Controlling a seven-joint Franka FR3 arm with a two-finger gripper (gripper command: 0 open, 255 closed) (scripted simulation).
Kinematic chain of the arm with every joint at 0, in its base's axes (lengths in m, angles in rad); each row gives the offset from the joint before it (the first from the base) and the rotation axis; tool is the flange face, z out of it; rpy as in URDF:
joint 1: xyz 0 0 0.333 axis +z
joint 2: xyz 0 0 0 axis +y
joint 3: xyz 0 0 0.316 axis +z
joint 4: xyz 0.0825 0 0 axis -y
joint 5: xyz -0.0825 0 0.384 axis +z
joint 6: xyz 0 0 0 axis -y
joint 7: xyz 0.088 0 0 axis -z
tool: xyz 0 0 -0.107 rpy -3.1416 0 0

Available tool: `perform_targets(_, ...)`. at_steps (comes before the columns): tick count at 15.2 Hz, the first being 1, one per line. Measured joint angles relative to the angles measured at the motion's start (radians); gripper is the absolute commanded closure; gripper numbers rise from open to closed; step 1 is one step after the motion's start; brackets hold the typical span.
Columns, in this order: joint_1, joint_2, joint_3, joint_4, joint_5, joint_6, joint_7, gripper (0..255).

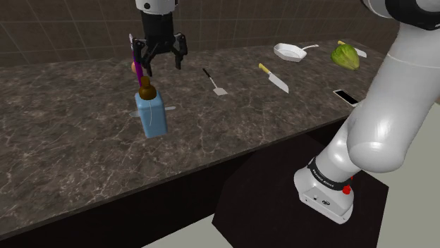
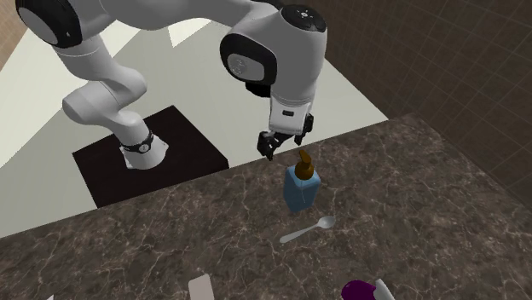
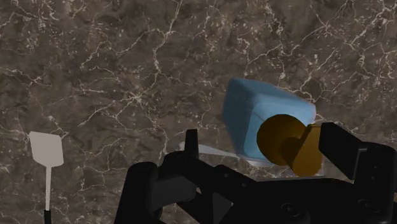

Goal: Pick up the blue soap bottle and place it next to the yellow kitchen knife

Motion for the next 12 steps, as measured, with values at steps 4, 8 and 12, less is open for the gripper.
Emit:
perform_targets(4,0.049,0.166,0.005,0.210,-0.047,-0.038,0.054,0)
perform_targets(8,0.064,0.223,0.002,0.263,-0.062,-0.033,0.066,0)
perform_targets(12,0.061,0.227,0.000,0.212,-0.063,0.021,0.067,0)
